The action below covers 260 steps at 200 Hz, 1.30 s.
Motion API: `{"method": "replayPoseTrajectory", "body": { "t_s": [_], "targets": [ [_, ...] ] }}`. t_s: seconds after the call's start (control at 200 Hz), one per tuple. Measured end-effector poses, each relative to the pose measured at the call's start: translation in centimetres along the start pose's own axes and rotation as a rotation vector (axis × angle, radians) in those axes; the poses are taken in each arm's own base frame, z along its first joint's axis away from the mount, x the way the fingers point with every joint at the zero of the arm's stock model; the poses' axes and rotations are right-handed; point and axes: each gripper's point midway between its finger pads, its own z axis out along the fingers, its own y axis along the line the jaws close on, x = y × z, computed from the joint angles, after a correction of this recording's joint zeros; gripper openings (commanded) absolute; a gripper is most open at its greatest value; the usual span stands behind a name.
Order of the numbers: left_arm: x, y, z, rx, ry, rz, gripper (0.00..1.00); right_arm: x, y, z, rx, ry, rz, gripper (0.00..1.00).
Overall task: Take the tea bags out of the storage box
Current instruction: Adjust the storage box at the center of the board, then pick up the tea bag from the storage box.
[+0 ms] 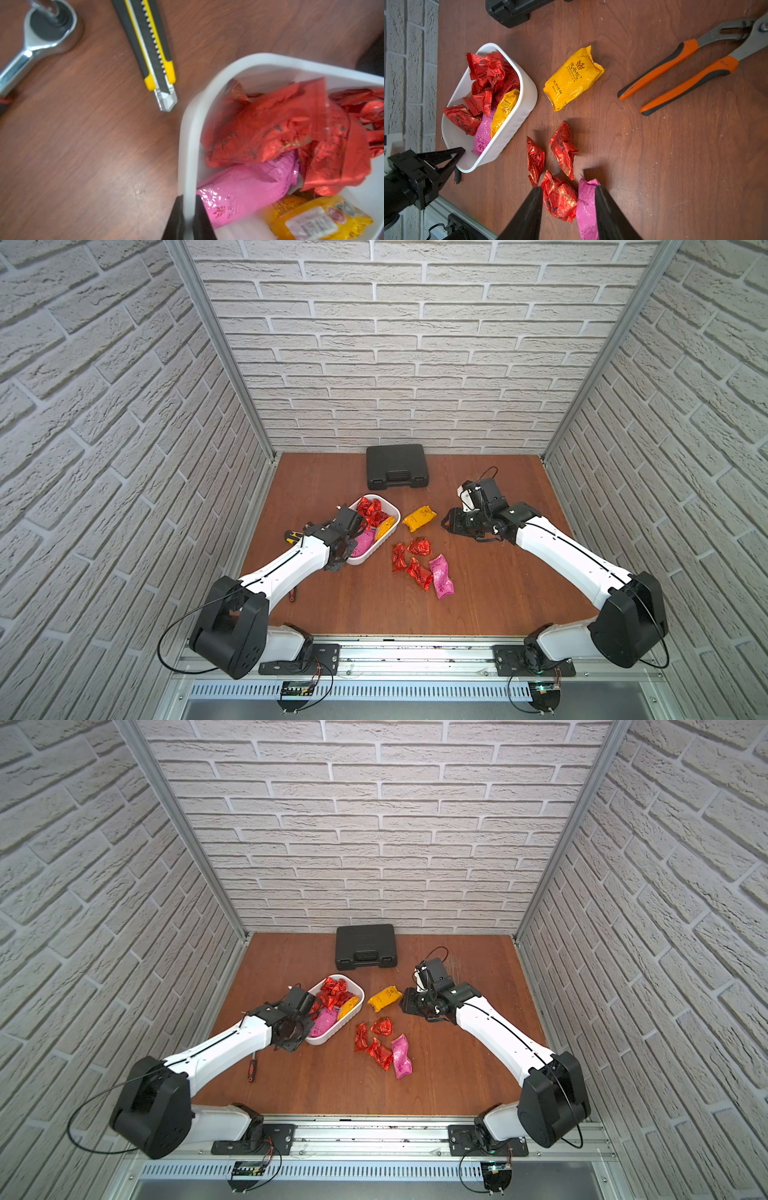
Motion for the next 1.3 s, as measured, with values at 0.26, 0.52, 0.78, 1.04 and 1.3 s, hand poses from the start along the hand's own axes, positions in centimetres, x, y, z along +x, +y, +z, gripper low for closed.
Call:
{"method": "replayPoseTrajectory", "body": {
  "t_s": [0.26, 0.52, 0.78, 1.04, 1.3],
  "targets": [
    [0.8, 0.6, -0.4, -0.006, -0.060, -0.095, 0.15, 1.5, -1.2, -0.3, 0.031, 0.025, 0.001, 0.46],
    [0.2, 1.3, -0.9, 0.009, -0.094, -0.122, 0.52, 1.6, -1.3, -1.5, 0.028, 0.001, -0.002, 0.46],
    [-2.5, -0.8, -5.6, 0.155, -0.185, 0.170, 0.63, 1.5, -1.2, -1.9, 0.022, -0.009, -0.003, 0.46],
    [-2.9, -7.6, -6.7, 0.319, -0.103, 0.607, 0.70, 1.8, -1.4, -1.7, 0.024, -0.004, 0.001, 0.46],
    [0.0, -11.3, -3.1, 0.350, 0.086, 0.892, 0.69, 2.2, -1.6, -1.1, 0.028, 0.013, 0.008, 0.46]
  ]
}}
